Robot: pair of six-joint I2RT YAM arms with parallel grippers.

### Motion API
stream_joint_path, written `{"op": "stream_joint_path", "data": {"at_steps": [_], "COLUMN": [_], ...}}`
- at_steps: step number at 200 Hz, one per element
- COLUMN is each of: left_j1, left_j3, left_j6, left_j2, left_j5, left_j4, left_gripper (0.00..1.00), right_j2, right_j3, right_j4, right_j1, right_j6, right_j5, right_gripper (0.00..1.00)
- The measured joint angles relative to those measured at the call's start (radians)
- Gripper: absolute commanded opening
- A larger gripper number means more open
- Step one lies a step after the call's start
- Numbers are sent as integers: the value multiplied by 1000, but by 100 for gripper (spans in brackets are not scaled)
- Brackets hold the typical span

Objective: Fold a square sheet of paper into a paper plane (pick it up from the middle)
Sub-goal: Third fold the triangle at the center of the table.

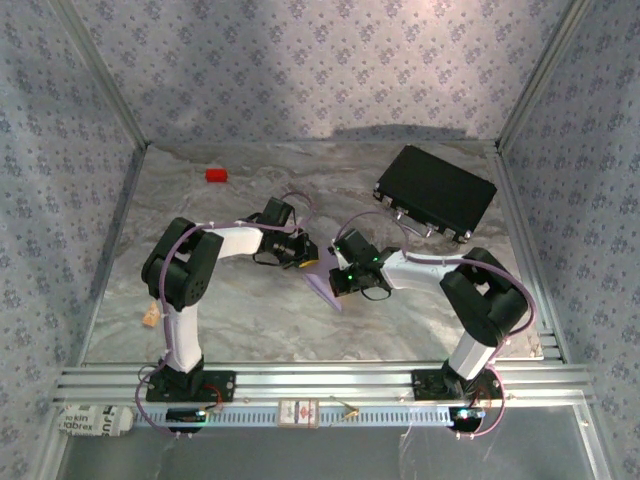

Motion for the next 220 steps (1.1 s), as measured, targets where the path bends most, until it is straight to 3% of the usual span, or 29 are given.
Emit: {"op": "stream_joint_path", "data": {"at_steps": [79, 140, 188, 220], "left_j1": [0, 0, 0, 0], "left_j3": [0, 33, 124, 142], "left_j6": [0, 8, 38, 41], "left_j2": [0, 0, 0, -38], "left_j5": [0, -6, -28, -54], "left_j4": [0, -48, -126, -147], "left_gripper": [16, 23, 37, 30], "right_j2": [5, 6, 6, 6], "right_j3": [2, 4, 4, 4], "right_j4": [-1, -3, -2, -2], "right_j1": [4, 6, 8, 8], "right_j6": [0, 0, 0, 0], "right_j5": [8, 15, 19, 19], "right_gripper": [0, 0, 0, 0]}}
